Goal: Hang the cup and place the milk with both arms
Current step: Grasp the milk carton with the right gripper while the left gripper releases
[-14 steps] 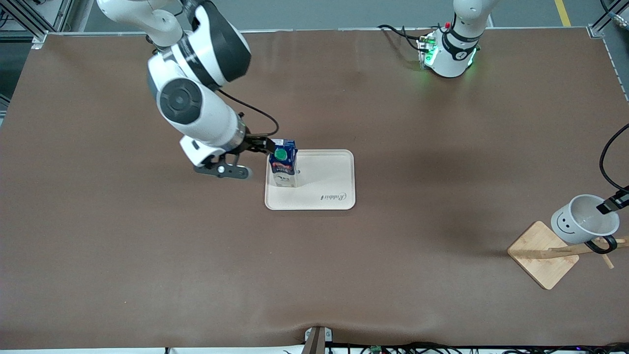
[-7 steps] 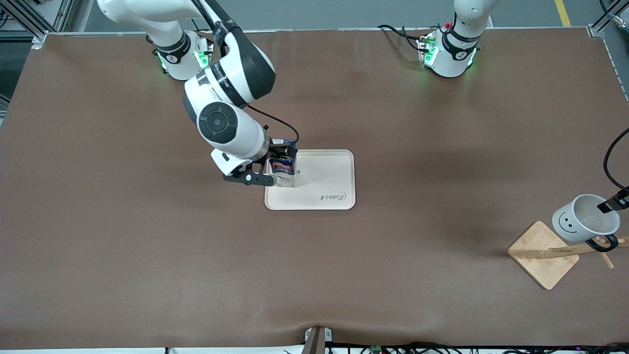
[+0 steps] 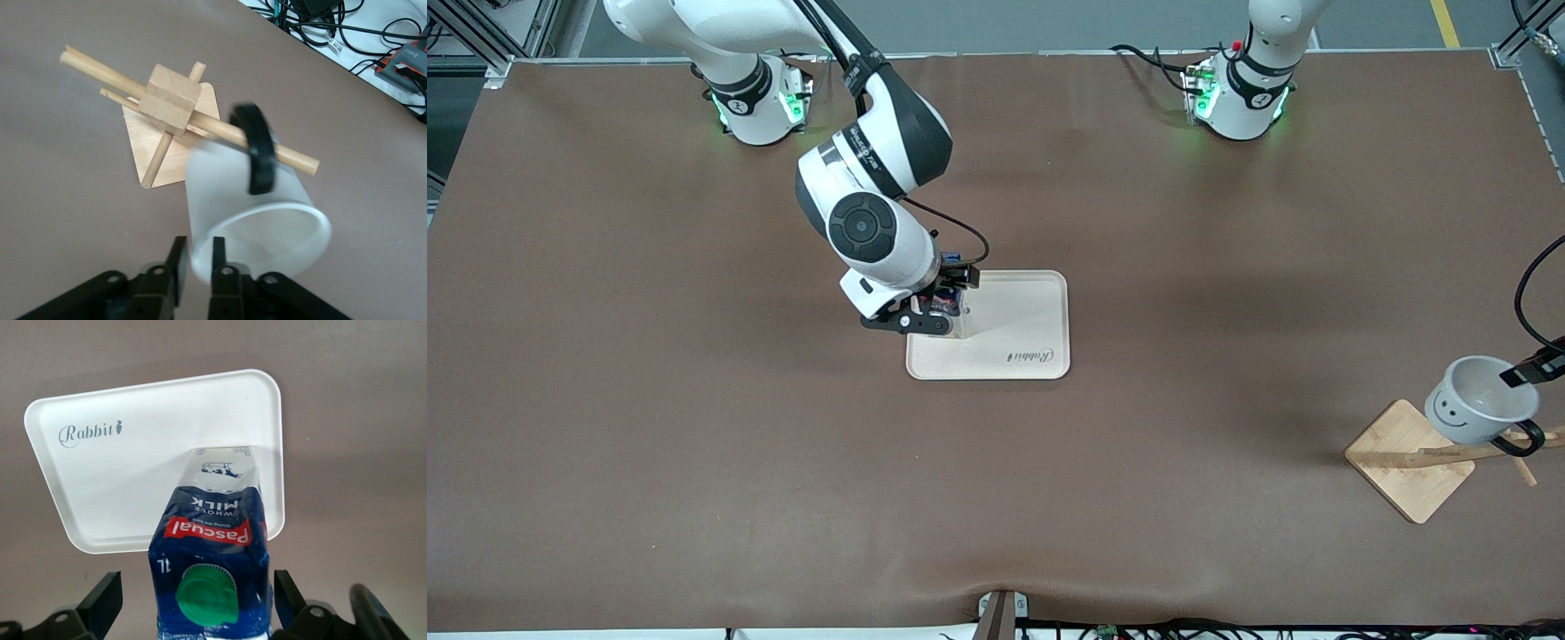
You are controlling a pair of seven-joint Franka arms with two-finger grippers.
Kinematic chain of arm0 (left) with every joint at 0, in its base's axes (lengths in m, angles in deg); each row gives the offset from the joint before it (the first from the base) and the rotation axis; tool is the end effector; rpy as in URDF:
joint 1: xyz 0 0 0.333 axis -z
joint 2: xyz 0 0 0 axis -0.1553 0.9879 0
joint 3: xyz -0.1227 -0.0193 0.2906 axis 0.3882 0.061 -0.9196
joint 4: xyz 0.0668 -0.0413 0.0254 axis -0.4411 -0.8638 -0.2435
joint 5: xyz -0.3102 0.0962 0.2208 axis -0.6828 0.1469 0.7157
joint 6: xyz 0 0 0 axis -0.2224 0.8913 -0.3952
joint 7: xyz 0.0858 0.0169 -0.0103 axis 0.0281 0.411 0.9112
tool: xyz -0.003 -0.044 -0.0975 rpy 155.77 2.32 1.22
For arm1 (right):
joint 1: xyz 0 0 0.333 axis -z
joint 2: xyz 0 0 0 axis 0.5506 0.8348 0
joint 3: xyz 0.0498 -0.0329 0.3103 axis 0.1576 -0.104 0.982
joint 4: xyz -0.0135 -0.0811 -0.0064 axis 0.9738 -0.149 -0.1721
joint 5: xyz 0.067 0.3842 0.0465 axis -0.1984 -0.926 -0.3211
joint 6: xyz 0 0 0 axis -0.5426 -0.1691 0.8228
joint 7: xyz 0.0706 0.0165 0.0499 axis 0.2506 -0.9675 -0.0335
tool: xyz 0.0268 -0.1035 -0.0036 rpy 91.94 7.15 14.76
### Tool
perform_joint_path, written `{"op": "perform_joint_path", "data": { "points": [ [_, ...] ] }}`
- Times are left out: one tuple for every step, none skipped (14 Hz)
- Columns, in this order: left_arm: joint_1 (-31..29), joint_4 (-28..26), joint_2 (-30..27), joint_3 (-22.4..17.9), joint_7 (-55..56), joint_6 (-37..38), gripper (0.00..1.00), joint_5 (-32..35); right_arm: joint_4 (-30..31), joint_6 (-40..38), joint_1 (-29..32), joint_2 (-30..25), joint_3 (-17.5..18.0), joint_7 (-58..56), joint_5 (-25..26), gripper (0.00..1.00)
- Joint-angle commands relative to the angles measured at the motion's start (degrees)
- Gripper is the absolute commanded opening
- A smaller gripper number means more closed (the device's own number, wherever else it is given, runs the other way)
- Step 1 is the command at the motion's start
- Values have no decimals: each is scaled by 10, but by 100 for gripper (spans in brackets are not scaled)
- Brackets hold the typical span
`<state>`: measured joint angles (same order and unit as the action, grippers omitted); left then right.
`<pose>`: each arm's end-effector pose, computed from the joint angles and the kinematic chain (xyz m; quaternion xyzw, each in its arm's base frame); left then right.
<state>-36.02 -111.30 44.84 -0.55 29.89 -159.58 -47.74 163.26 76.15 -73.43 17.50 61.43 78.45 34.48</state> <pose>0.6532 0.1519 0.4926 0.9681 0.2322 0.0717 0.0616 0.5318 0.4167 0.3597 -0.9899 0.0544 0.1247 0.0407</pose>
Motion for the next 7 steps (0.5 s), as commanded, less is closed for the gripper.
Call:
{"op": "perform_joint_path", "data": {
  "points": [
    [-3,2,-3,3,-11,-5,100,-6,7,11,-14,6,-7,3,-4,100],
    [-1,5,-5,4,-10,-5,100,-6,7,9,-15,7,-7,3,-4,100],
    [-1,5,-8,7,-10,-3,100,-6,12,9,-15,6,-7,2,-4,100],
    [0,7,-10,7,-10,0,100,-5,15,8,-14,6,-7,2,-4,100],
    [0,8,-17,7,-12,3,100,-5,19,6,-14,6,-8,2,-4,100],
    [1,8,-18,9,-17,5,100,-4,22,7,-13,6,-8,0,-3,88],
    [1,8,-25,14,-25,11,100,-3,22,5,-12,6,-8,-6,-2,59]
  ]
}}
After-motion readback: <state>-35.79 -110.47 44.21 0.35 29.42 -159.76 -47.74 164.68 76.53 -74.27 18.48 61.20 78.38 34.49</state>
